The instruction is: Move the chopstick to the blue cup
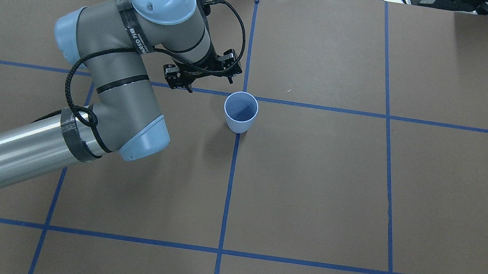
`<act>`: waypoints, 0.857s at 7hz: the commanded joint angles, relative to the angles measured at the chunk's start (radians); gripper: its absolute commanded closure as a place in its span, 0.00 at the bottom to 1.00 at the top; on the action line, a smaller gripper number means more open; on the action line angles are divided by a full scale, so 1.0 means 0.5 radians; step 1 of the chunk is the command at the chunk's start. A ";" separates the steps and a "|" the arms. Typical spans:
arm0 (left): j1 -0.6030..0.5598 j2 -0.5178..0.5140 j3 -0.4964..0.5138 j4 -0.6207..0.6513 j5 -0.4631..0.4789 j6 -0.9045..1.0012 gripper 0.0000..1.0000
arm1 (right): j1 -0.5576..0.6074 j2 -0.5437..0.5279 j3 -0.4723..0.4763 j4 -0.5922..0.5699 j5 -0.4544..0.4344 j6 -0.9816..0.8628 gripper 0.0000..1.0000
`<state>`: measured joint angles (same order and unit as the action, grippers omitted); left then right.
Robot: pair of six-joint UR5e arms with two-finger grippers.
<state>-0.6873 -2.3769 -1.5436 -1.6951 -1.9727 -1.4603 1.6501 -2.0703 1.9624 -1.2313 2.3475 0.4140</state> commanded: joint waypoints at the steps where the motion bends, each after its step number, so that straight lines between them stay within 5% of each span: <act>1: 0.003 0.062 0.028 -0.134 0.003 0.000 0.03 | 0.071 -0.047 0.054 -0.019 0.027 -0.009 1.00; 3: 0.009 0.063 0.050 -0.159 0.049 0.000 0.03 | 0.157 -0.023 0.164 -0.211 0.021 -0.085 1.00; 6: 0.006 0.063 0.050 -0.162 0.046 0.003 0.03 | 0.347 0.151 0.462 -0.855 -0.007 -0.342 1.00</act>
<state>-0.6834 -2.3460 -1.5190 -1.7754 -1.9490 -1.4600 1.7816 -2.0475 2.1499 -1.5241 2.3469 0.3025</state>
